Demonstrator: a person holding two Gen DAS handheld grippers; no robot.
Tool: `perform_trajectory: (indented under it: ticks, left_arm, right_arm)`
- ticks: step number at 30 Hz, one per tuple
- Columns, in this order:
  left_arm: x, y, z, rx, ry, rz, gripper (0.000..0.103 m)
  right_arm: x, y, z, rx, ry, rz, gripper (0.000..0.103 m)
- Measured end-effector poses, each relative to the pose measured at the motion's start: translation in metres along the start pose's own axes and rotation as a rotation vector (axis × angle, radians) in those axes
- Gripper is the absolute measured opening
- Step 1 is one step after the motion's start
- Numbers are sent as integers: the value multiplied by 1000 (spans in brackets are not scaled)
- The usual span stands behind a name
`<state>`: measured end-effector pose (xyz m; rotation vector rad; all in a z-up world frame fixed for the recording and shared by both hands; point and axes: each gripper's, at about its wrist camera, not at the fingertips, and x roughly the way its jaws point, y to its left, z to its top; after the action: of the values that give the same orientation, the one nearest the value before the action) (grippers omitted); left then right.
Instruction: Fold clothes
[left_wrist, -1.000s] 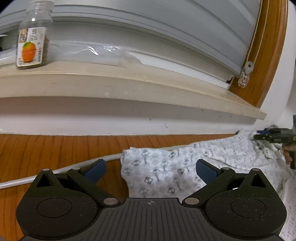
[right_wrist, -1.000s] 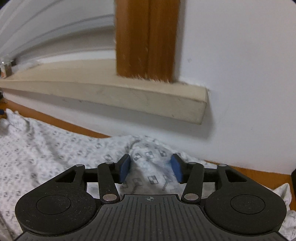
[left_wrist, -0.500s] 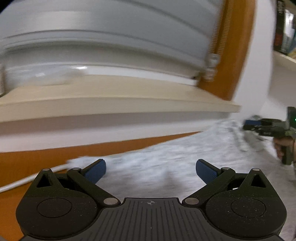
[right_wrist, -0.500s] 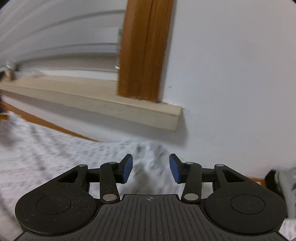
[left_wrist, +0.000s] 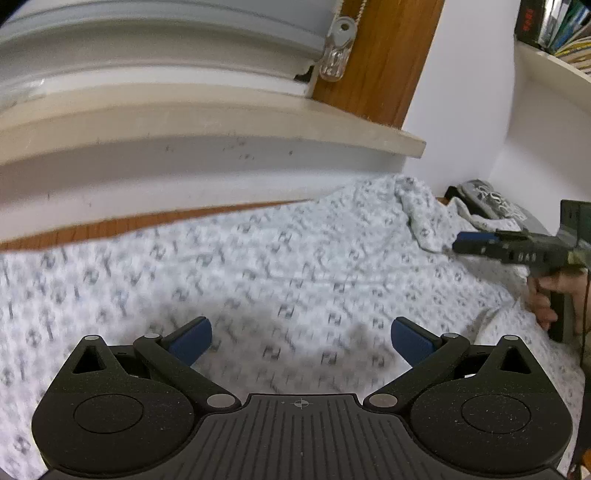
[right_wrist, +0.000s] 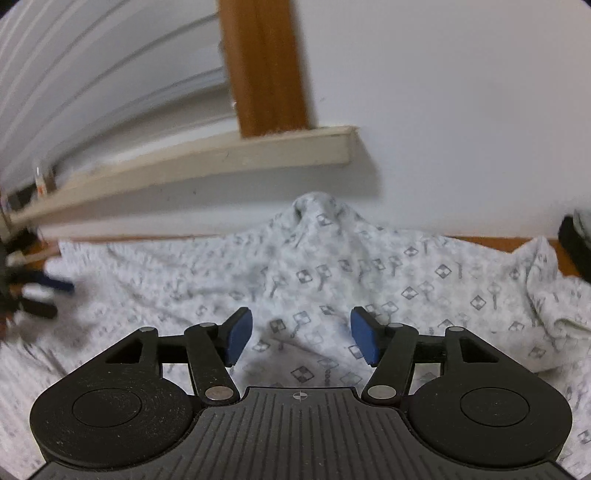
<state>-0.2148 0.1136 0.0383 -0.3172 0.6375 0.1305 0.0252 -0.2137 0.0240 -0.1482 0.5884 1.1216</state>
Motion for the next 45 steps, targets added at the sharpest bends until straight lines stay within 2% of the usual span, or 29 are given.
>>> perform_trajectory:
  ticks: [3,10,16,21,22,23,25,26,31,34,36,40,45]
  left_arm:
    - [-5,0,-8,5,-20,18,103]
    - [-6,-26,-18,70,6,108,103]
    - [-10,-26,-18,50,1,97,103]
    - [-16,-10,-11,-22,-9,40,103]
    - [-19,-3,-8,-27,-14,42,103]
    - [-23,4,-4,-25,-21,51,103]
    - [-29,19,1,-20,-31,92,103]
    - [-31,28,4,-20,-28,113,103]
    - [-30,67,15,-36,-18,188,103]
    - [-26,81,18,-29,16,196,103]
    - [-26,86,14,-12,45,211,103]
    - [-32,84,3,81,75,281,103]
    - [-45,90,5,60,49,250,103]
  right_arm:
    - [5,-4,-1,32,31,12,64]
    - [0,16,-10,-43,57,-18,64]
    - [-2,20,-12,-63,68,-28,68]
    - [-6,23,-1,-111,25,-40,68]
    - [-7,24,6,-117,6,-36,67]
    - [-6,25,14,-118,-7,-25,61]
    - [2,30,25,-129,-6,5,53]
    - [10,33,27,-133,0,24,52]
    - [48,52,37,-153,30,118,53]
    - [65,58,30,-188,62,106,54]
    - [68,59,27,-197,73,97,58]
    - [69,57,25,-200,87,90,60]
    - [70,54,23,-205,96,88,64]
